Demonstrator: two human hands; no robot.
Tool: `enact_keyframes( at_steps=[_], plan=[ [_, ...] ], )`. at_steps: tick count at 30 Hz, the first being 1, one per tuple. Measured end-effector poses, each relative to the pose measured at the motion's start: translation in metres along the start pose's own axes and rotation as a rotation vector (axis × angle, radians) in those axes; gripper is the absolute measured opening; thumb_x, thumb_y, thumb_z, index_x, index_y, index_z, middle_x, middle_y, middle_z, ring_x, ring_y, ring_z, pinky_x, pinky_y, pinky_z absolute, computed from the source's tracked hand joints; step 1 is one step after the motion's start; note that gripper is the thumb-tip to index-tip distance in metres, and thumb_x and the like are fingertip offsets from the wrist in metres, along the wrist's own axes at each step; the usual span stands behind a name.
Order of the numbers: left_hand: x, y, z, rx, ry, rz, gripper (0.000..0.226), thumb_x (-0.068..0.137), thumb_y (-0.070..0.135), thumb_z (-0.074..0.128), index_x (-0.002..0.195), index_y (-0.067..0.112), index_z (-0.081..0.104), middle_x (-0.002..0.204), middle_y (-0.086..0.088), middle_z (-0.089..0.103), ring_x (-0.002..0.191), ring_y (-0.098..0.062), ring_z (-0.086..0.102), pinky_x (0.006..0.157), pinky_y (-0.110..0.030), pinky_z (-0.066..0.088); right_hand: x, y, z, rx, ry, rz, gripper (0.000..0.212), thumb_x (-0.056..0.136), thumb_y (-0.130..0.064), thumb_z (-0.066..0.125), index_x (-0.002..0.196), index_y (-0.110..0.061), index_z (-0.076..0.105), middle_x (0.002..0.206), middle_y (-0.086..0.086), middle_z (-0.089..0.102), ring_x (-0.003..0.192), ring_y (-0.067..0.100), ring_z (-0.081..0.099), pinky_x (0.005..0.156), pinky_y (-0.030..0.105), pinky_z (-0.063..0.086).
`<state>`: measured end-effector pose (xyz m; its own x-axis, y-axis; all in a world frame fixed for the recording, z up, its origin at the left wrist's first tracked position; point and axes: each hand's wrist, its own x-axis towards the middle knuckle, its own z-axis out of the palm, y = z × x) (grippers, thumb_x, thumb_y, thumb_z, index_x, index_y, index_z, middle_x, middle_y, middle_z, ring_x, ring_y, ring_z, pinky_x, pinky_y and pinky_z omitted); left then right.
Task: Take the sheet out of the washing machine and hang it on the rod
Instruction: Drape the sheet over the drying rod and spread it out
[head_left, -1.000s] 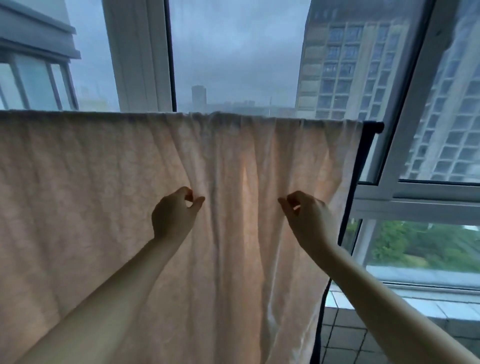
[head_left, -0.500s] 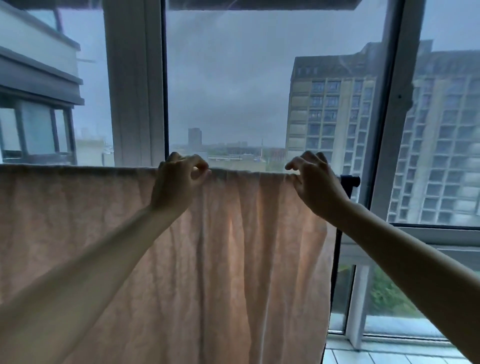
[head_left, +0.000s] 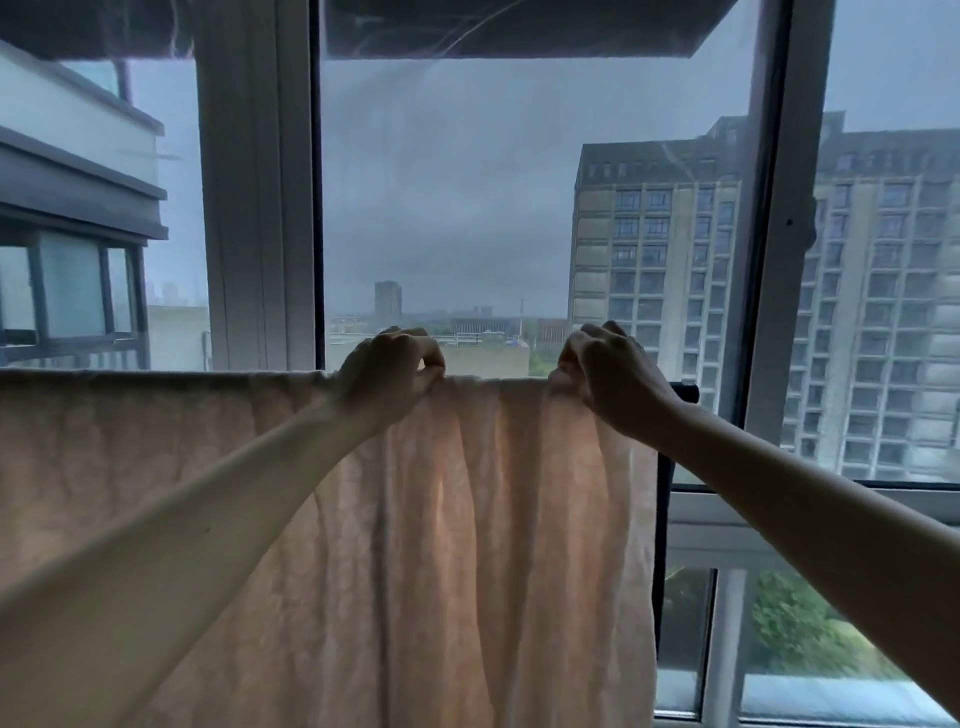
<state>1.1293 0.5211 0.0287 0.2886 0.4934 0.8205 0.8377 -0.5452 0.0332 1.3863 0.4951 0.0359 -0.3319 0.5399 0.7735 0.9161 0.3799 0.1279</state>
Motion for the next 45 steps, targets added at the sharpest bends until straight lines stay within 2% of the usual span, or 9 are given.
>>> enact_keyframes(
  at_steps=[4, 9, 14, 17, 23, 29, 34, 40, 45],
  plan=[
    [0.006, -0.024, -0.007, -0.006, 0.000, -0.148, 0.011, 0.092, 0.016, 0.057, 0.091, 0.010, 0.066, 0.097, -0.006, 0.065, 0.086, -0.023, 0.059, 0.077, -0.031, 0.044, 0.017, 0.013, 0.006, 0.138, 0.078, 0.157, 0.009, 0.091, -0.010, 0.057, 0.091, -0.003, 0.063, 0.092, 0.013, 0.065, 0.086, 0.024, 0.059, 0.081, 0.042, 0.052],
    [-0.006, -0.054, -0.030, -0.242, -0.230, -0.260, 0.017, 0.090, 0.027, 0.064, 0.091, 0.013, 0.072, 0.090, 0.001, 0.071, 0.085, -0.014, 0.065, 0.079, -0.028, 0.049, 0.020, 0.027, 0.006, 0.215, -0.265, 0.197, 0.012, 0.089, -0.014, 0.063, 0.092, -0.003, 0.067, 0.090, 0.012, 0.070, 0.073, 0.012, 0.064, 0.073, 0.022, 0.052],
    [-0.011, -0.059, -0.043, -0.326, -0.210, -0.198, 0.008, 0.082, 0.020, 0.073, 0.087, 0.015, 0.074, 0.085, 0.008, 0.072, 0.076, 0.002, 0.066, 0.065, -0.003, 0.045, 0.031, 0.003, -0.002, 0.393, -0.278, 0.052, 0.022, 0.090, -0.023, 0.062, 0.098, -0.004, 0.068, 0.094, 0.007, 0.070, 0.078, 0.011, 0.065, 0.076, 0.018, 0.052],
    [-0.011, -0.060, -0.039, -0.272, -0.152, -0.180, 0.003, 0.085, 0.018, 0.070, 0.085, 0.016, 0.072, 0.084, 0.006, 0.070, 0.079, -0.005, 0.066, 0.068, -0.012, 0.047, 0.034, -0.023, 0.005, 0.400, -0.303, -0.012, 0.023, 0.087, -0.028, 0.065, 0.098, -0.008, 0.069, 0.092, 0.001, 0.069, 0.077, 0.005, 0.062, 0.072, 0.014, 0.051],
    [-0.010, -0.070, -0.038, -0.259, -0.105, -0.190, 0.005, 0.090, 0.018, 0.063, 0.088, 0.018, 0.067, 0.086, 0.010, 0.064, 0.084, -0.013, 0.063, 0.081, -0.032, 0.050, 0.048, -0.048, 0.023, 0.301, -0.239, -0.009, 0.015, 0.087, -0.020, 0.066, 0.096, -0.009, 0.068, 0.094, 0.006, 0.070, 0.082, 0.013, 0.064, 0.086, 0.036, 0.055],
    [-0.010, -0.097, -0.048, -0.271, 0.000, -0.212, 0.007, 0.093, 0.015, 0.059, 0.094, 0.012, 0.065, 0.092, -0.002, 0.065, 0.086, -0.017, 0.060, 0.077, -0.029, 0.044, 0.069, -0.071, 0.023, 0.265, 0.023, 0.097, 0.012, 0.089, -0.020, 0.065, 0.095, -0.010, 0.068, 0.093, 0.009, 0.071, 0.083, 0.021, 0.066, 0.080, 0.042, 0.056],
    [-0.016, -0.130, -0.057, -0.292, -0.242, -0.174, 0.012, 0.092, 0.024, 0.060, 0.086, 0.017, 0.068, 0.086, -0.001, 0.068, 0.083, -0.016, 0.063, 0.077, -0.031, 0.046, 0.063, -0.092, 0.027, 0.243, -0.247, 0.011, 0.015, 0.090, -0.017, 0.062, 0.094, -0.004, 0.069, 0.089, 0.009, 0.070, 0.073, 0.013, 0.061, 0.081, 0.036, 0.055],
    [-0.020, -0.143, -0.072, -0.365, -0.396, -0.082, 0.017, 0.085, 0.034, 0.065, 0.094, 0.021, 0.071, 0.090, 0.008, 0.069, 0.083, -0.004, 0.065, 0.071, -0.013, 0.049, 0.063, -0.111, 0.026, 0.302, -0.259, 0.014, 0.014, 0.087, -0.022, 0.066, 0.092, -0.010, 0.071, 0.093, 0.006, 0.070, 0.080, 0.007, 0.061, 0.078, 0.019, 0.049],
    [-0.026, -0.155, -0.081, -0.428, -0.362, -0.017, 0.022, 0.076, 0.025, 0.077, 0.095, 0.015, 0.074, 0.087, 0.006, 0.072, 0.081, 0.001, 0.065, 0.068, -0.009, 0.049, 0.064, -0.125, 0.031, 0.278, -0.191, 0.093, 0.008, 0.086, -0.016, 0.067, 0.092, -0.011, 0.068, 0.095, 0.005, 0.070, 0.080, 0.008, 0.061, 0.073, 0.013, 0.044]
  ],
)
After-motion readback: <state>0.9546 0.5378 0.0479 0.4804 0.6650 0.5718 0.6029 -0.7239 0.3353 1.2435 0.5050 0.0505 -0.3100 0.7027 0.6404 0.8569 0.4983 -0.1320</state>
